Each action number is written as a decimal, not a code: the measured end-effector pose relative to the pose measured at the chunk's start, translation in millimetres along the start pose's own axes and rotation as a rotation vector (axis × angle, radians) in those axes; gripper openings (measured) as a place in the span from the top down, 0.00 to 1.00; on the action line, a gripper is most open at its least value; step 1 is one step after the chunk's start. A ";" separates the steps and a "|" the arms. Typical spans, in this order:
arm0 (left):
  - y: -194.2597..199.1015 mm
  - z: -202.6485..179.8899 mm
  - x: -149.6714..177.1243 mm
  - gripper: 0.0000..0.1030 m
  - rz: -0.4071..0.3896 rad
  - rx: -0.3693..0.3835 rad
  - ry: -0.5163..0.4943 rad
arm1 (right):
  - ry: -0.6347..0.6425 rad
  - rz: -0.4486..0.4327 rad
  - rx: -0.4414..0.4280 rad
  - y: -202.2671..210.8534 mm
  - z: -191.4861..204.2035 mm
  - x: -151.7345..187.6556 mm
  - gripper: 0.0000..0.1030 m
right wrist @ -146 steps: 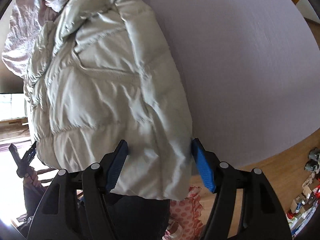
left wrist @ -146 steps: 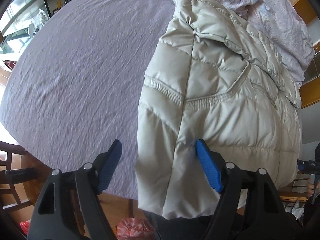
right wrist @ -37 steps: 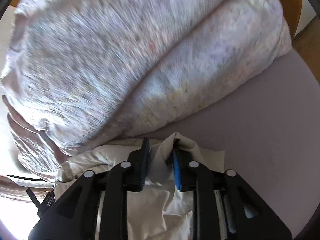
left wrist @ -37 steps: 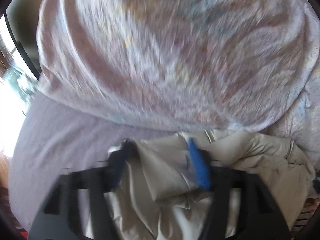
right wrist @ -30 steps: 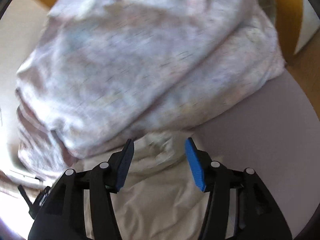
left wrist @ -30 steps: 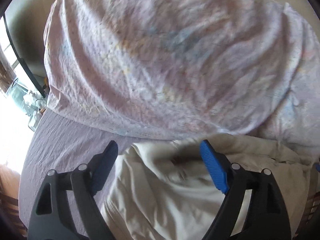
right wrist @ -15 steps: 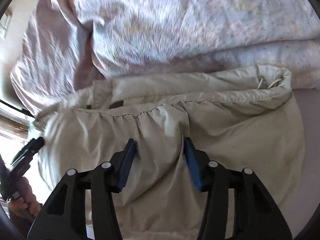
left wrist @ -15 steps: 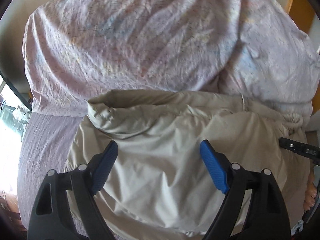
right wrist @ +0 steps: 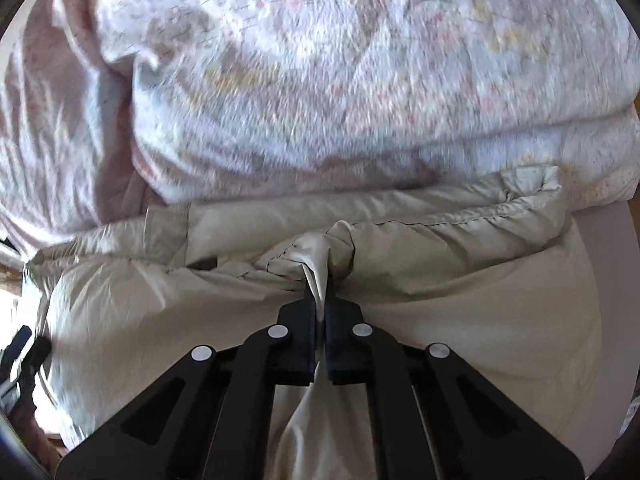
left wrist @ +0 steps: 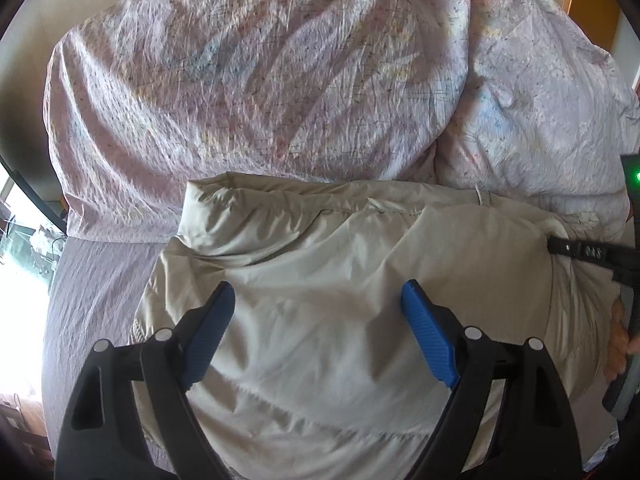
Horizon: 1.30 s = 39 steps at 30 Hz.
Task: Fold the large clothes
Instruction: 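Grasp the folded edge with the right tool and press it flat with the left tool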
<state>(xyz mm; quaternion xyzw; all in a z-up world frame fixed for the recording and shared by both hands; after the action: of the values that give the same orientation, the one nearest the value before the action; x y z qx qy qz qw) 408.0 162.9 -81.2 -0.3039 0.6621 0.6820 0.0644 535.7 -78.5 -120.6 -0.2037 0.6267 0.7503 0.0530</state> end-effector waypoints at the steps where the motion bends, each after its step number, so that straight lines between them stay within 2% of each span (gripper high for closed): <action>1: -0.1 0.9 0.2 0.17 0.000 0.001 0.002 | -0.011 -0.002 0.008 -2.4 0.0 -3.5 0.97; 7: -6.0 7.6 4.7 0.14 0.008 -0.005 0.023 | -0.030 0.006 0.028 -12.3 -5.7 -4.5 0.97; 11: -20.1 9.2 8.0 0.11 0.021 -0.036 0.021 | -0.041 0.008 -0.002 -14.8 -7.3 0.7 0.95; 12: -26.6 9.8 9.6 0.10 0.032 -0.046 0.024 | -0.041 0.008 -0.015 -12.7 -8.6 1.9 0.92; 14: -41.6 13.8 13.4 0.08 0.055 -0.069 0.038 | -0.028 0.004 -0.029 -8.2 -29.7 3.4 0.79; 16: -54.2 19.7 16.9 0.06 0.070 -0.086 0.058 | -0.002 -0.019 -0.029 3.7 -40.0 6.7 0.58; 19: -66.8 27.4 18.2 0.03 0.063 -0.104 0.077 | 0.015 -0.080 -0.042 25.2 -55.6 15.4 0.53; 23: -76.2 31.2 14.8 0.02 0.058 -0.126 0.073 | 0.010 -0.145 -0.071 50.9 -83.7 30.1 0.52; 26: -82.3 34.9 12.6 0.02 0.054 -0.128 0.074 | 0.005 -0.181 -0.024 67.2 -107.4 42.8 0.52; 29: -88.0 40.0 11.6 0.02 0.048 -0.120 0.079 | -0.030 -0.218 -0.018 83.2 -132.2 59.7 0.52; 34: -95.9 44.5 12.5 0.02 0.035 -0.111 0.082 | 0.001 -0.175 0.067 66.0 -139.7 75.3 0.52; 36: -97.7 45.6 11.6 0.02 0.033 -0.109 0.080 | 0.024 -0.175 0.098 51.4 -130.0 77.4 0.51; 39: -100.4 46.8 9.5 0.02 0.032 -0.107 0.079 | 0.103 -0.182 0.199 35.7 -120.8 76.5 0.47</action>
<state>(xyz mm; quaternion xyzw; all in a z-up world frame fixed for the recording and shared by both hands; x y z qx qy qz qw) 434.1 215.5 -175.5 -0.3230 0.6314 0.7049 0.0110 482.9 -215.6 -132.1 -0.2915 0.6788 0.6652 0.1087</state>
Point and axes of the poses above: each gripper's, at about its wrist camera, not at the fingertips, and y roughly against the way its jaws point, z to its left, x to its underside, the point moved 6 cm from there along -y, roughly the way its jaws point, and after that the axes turned 4 degrees about y, right-handed, at the moved point
